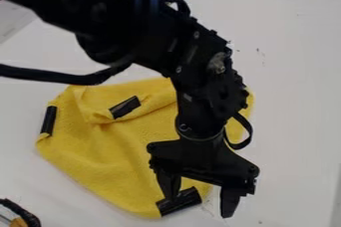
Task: Unfold the cloth from bottom to top left
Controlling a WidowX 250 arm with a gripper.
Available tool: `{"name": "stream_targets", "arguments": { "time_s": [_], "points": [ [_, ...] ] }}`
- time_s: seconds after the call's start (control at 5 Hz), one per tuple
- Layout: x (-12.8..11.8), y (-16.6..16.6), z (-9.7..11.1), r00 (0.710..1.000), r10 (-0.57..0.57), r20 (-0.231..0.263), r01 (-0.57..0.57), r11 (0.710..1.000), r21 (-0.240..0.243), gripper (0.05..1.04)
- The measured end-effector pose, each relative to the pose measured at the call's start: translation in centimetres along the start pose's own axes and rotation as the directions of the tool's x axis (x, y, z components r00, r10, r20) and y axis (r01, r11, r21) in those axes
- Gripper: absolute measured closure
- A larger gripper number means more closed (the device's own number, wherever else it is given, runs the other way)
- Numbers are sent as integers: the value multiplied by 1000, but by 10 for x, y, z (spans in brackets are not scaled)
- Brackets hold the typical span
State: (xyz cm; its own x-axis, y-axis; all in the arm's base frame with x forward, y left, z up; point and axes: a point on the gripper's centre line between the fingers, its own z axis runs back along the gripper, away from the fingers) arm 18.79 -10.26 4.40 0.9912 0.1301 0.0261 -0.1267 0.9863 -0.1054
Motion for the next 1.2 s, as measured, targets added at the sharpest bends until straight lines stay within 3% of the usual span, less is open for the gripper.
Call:
{"name": "stream_targets", "arguments": {
  "time_s": [0.2, 0.6, 0.8, 1.2],
  "points": [
    [-1, 1, -4, 1000, -4, -18, 4, 1000, 9, 82],
    [43, 21, -13, 995, -96, -13, 96, 995, 2, 82],
    [72, 35, -4, 987, -162, 20, 162, 987, 26, 82],
    [97, 72, 10, 979, -194, 65, 187, 977, 105, 82]
  ]
}}
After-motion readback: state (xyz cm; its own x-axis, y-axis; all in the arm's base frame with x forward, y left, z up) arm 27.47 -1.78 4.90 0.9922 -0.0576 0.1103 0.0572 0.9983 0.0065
